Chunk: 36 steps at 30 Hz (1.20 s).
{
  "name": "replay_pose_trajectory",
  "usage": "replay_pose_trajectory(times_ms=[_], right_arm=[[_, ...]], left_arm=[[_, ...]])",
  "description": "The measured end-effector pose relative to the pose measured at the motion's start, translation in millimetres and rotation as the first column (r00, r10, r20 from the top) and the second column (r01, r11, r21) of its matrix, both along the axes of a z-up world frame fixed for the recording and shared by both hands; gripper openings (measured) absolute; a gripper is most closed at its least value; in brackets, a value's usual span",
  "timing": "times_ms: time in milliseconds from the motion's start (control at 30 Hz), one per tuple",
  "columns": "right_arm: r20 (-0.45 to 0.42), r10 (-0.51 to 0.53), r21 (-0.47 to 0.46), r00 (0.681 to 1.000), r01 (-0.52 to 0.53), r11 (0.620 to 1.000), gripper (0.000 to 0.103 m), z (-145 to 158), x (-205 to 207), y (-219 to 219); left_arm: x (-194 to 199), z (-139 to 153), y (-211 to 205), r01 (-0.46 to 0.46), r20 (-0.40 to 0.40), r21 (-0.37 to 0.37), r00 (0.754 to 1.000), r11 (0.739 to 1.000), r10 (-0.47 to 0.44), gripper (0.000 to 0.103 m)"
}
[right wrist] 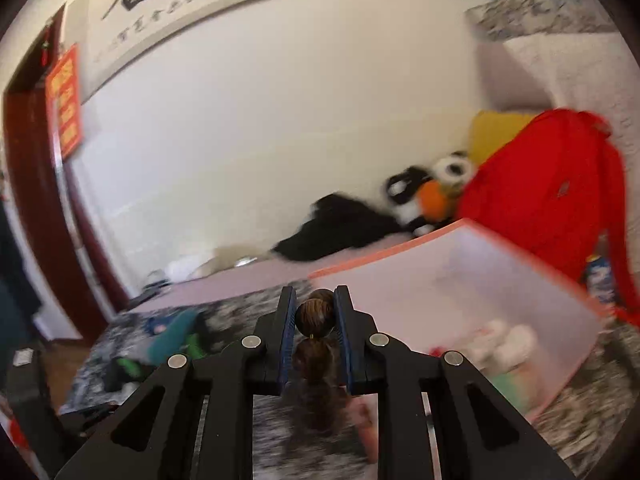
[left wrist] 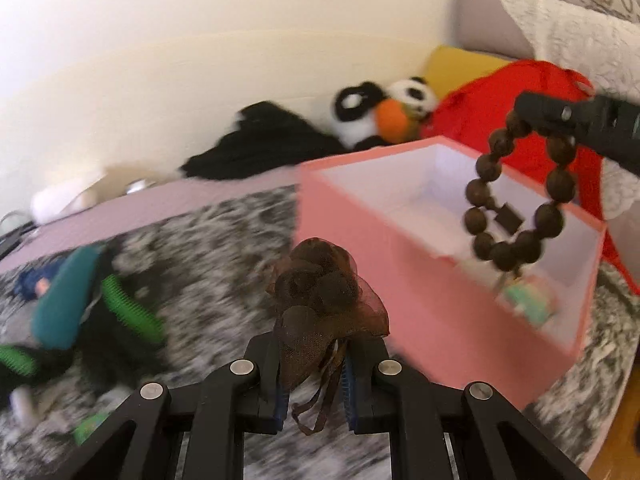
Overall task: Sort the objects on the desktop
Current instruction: 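Carry pouch and bead bracelet into the pink box and open both tools, then move both tools back toward the tape measure and gloves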
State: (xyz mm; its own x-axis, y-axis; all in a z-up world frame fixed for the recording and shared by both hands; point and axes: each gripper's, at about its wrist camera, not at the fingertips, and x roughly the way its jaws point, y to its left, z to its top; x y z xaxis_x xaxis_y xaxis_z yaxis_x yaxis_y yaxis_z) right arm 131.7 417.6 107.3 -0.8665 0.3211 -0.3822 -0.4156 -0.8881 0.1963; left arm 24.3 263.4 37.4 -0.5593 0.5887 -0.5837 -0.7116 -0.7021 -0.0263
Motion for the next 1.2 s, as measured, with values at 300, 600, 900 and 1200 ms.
replay_pose_trajectory(times_ms=[300,600,900,1200], right_arm=[[0.058,-0.2,0.072,0.978,0.195,0.978,0.021,-17,30,87],[0.065,-0.169,-0.063,0.983,0.173,0.983,0.021,-30,44,135],[-0.032,-0.175,-0.102,0.984,0.171,0.98,0.069,-20,54,121],[-0.056,-0.116,-0.105,0.992,0.11,0.988,0.069,-11,41,86]], left_arm=[[9,22,118,0.02,0.01,0.009,1.0,1.0,-0.02,0.017],[18,-2,160,0.043,0.042,-0.049,0.998,0.998,-0.041,0.073],[24,-4,147,-0.049,-0.017,-0.087,0.999,0.995,0.047,0.103],[16,-17,57,-0.164,-0.076,-0.127,0.985,0.978,0.155,0.103]])
